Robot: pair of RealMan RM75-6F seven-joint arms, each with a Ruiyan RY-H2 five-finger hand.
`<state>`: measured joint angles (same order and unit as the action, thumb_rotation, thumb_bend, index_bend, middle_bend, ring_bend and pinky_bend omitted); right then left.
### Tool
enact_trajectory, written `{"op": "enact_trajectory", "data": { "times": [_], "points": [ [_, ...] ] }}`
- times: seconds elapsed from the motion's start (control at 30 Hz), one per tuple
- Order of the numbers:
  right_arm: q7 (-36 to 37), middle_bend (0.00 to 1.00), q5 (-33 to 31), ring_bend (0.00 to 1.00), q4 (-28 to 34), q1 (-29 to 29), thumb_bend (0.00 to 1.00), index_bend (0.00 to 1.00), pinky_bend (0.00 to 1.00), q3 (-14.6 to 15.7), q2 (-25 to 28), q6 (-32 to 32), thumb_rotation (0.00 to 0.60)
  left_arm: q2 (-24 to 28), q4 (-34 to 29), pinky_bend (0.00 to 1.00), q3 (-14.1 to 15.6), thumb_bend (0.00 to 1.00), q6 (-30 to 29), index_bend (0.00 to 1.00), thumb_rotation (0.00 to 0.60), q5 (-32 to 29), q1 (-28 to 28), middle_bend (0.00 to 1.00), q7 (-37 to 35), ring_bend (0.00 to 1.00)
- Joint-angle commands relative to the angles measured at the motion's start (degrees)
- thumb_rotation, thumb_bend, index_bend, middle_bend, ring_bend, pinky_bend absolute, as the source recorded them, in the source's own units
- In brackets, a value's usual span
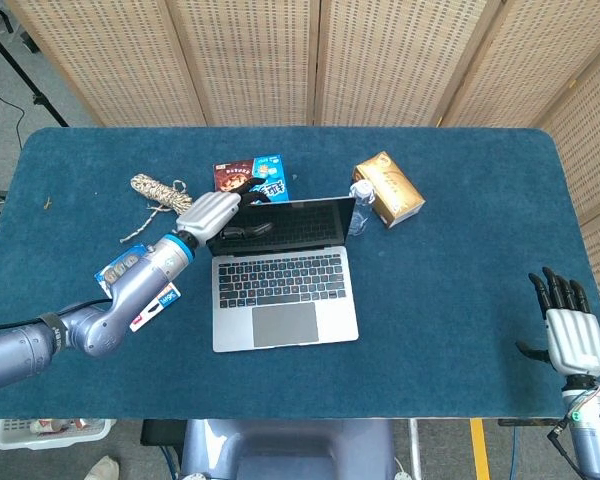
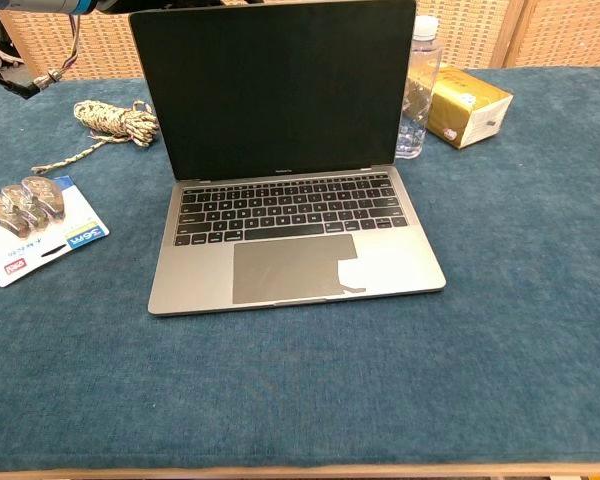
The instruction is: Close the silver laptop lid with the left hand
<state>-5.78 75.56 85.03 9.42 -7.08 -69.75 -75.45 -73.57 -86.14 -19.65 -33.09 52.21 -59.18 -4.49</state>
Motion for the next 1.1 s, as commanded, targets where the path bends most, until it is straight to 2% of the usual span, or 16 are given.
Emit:
{"op": "enact_trajectory", "data": {
  "times": [0.03, 0.17, 0.33, 0.63, 1.1],
  "points": [
    [-0.1, 0.0, 0.0, 0.0, 0.0, 0.0, 0.0, 0.0, 0.0, 0.1, 0.0, 0.0, 0.6, -0.1, -0.8, 0.41, 0.1, 0.0, -1.2, 0.36, 0.0, 1.5, 0.6, 0.22, -0.9, 0.31],
    [-0.3, 0.0, 0.0, 0.0, 0.1, 0.0, 0.0, 0.0, 0.0, 0.1, -0.1, 0.0, 0.6, -0.2, -1.2, 0.46, 0.5, 0.0, -2.8, 0.43, 0.0, 3.7, 1.2, 0.32, -1.2, 0.41],
    [-0.5, 0.0, 0.0, 0.0, 0.1, 0.1, 0.0, 0.0, 0.0, 0.2, -0.1, 0.1, 0.6, -0.7, -1.3, 0.46, 0.9, 0.0, -4.8, 0.5, 0.0, 6.0, 1.7, 0.38, -1.4, 0.46],
    [-0.6, 0.0, -0.1, 0.0, 0.3, 0.2, 0.0, 0.0, 0.0, 0.3, -0.1, 0.2, 0.6, -0.8, -2.9, 0.46, 3.2, 0.0, -6.1, 0.52, 0.0, 8.6, 2.7, 0.39, -0.5, 0.46],
    [-1.1, 0.0, -0.3, 0.0, 0.6, 0.3, 0.0, 0.0, 0.0, 0.5, 0.0, 0.4, 0.6, -4.0, -3.9, 0.46, 7.5, 0.0, -8.8, 0.52, 0.0, 14.3, 5.2, 0.39, -0.8, 0.46]
  ]
}}
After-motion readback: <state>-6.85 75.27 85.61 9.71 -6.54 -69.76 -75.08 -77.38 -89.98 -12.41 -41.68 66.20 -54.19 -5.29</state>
